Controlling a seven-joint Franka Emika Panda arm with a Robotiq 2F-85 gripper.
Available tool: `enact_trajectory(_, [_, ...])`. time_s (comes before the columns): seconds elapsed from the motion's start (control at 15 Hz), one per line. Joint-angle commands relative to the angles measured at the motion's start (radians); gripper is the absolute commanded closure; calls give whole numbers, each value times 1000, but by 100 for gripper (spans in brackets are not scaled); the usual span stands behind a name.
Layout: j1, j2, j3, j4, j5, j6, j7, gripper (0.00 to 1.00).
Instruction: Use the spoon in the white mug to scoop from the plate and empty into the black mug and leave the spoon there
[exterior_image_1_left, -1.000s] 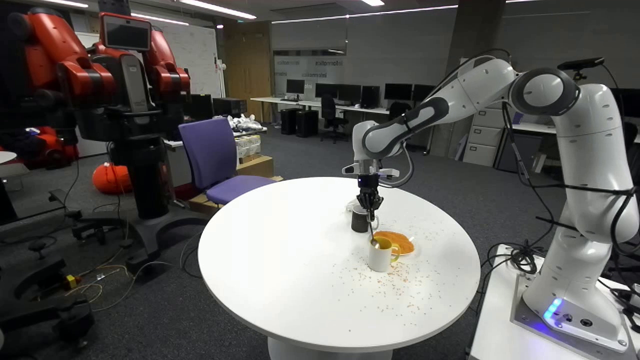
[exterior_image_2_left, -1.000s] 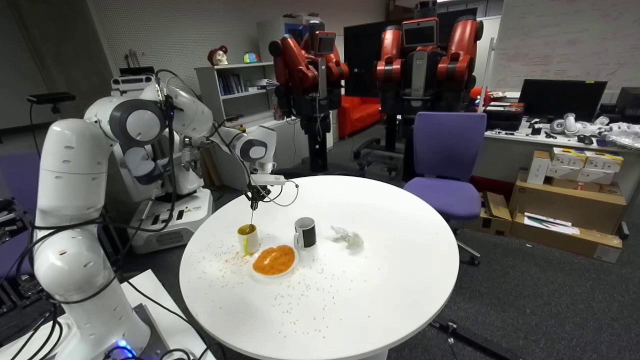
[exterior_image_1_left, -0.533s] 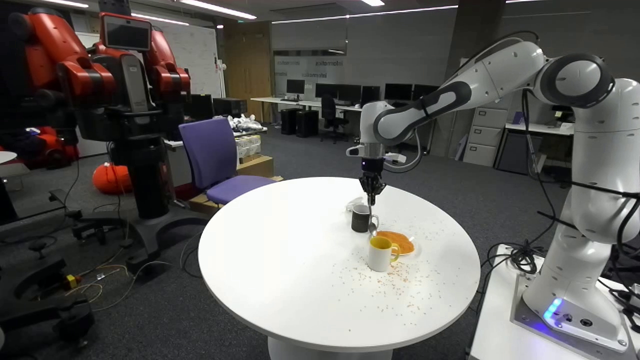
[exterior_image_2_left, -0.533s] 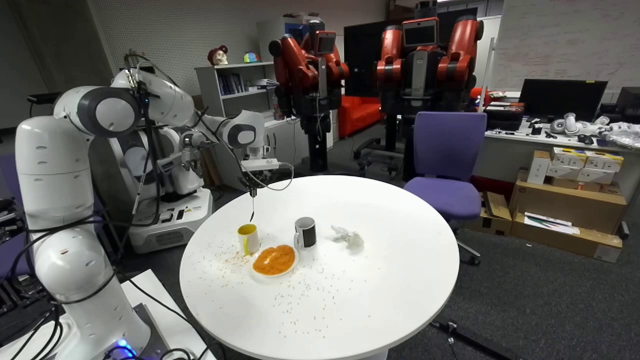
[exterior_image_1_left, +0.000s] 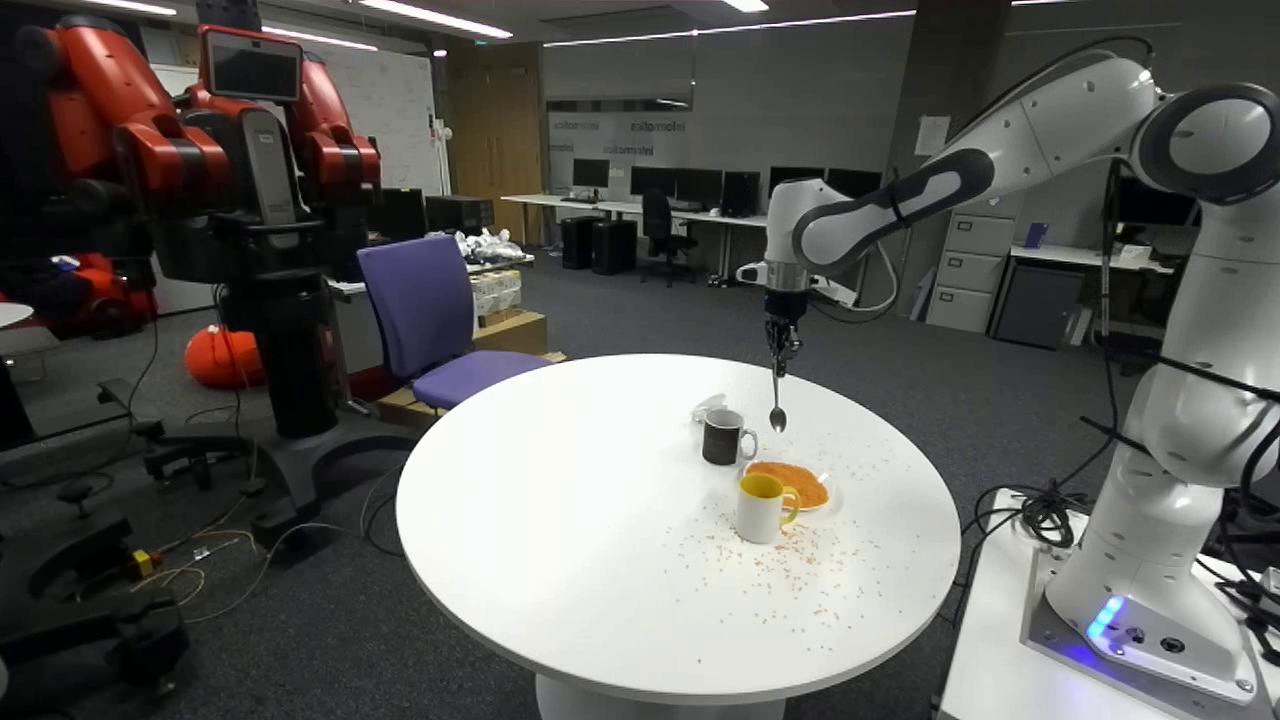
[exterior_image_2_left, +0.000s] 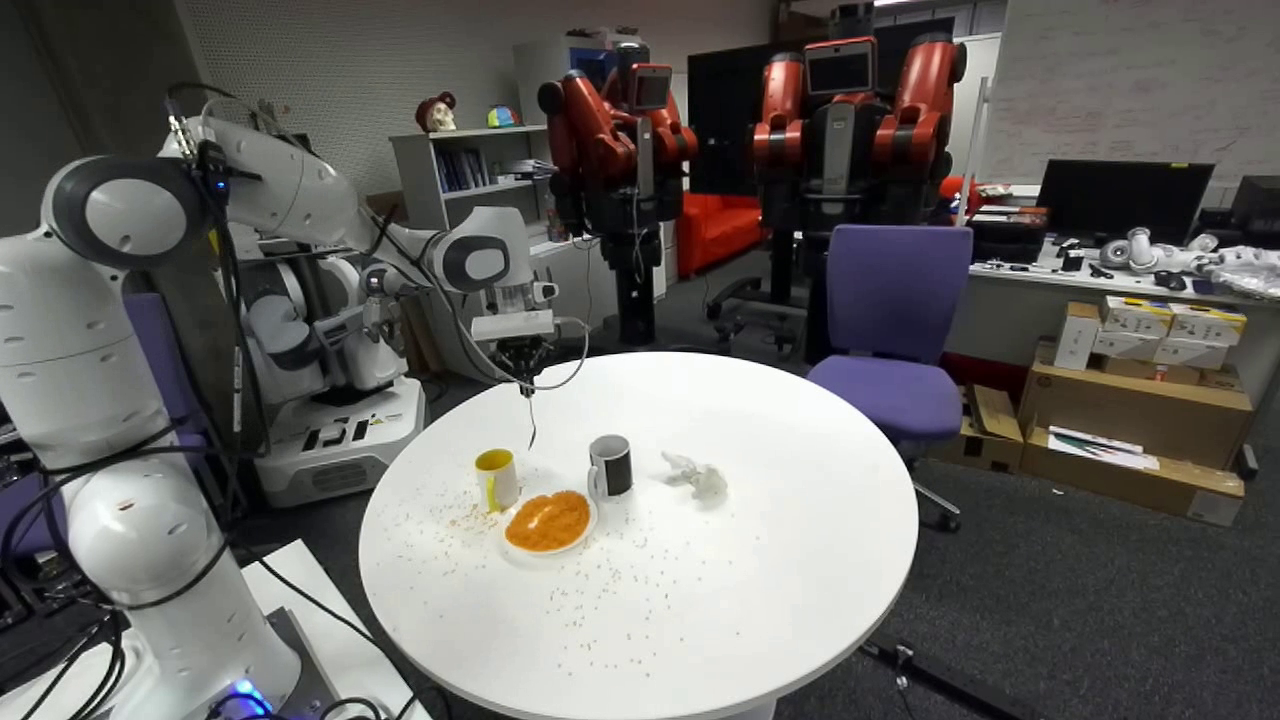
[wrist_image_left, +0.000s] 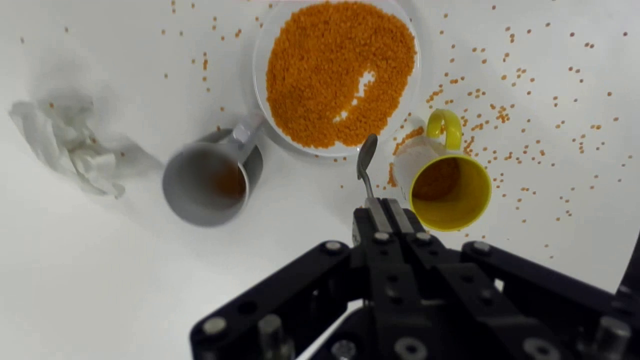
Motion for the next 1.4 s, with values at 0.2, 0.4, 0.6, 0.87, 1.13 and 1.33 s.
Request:
enact_trajectory(0.2, [-69,-204,-113,-281,50,109,146,99])
enact_trajectory(0.4, [-88,-286,-155,-420,55,195,227,99])
enact_trajectory(0.6, [-71,-237,-172,-397,42,196,249,98])
enact_trajectory(0.87, [-65,-283,-166,-476,45,247,316,98])
enact_trajectory(1.13, [-94,-247,-139,-476,-103,326,402,99])
enact_trajectory(1.33, [-109,-182,-147,-470,-209,409,472,99])
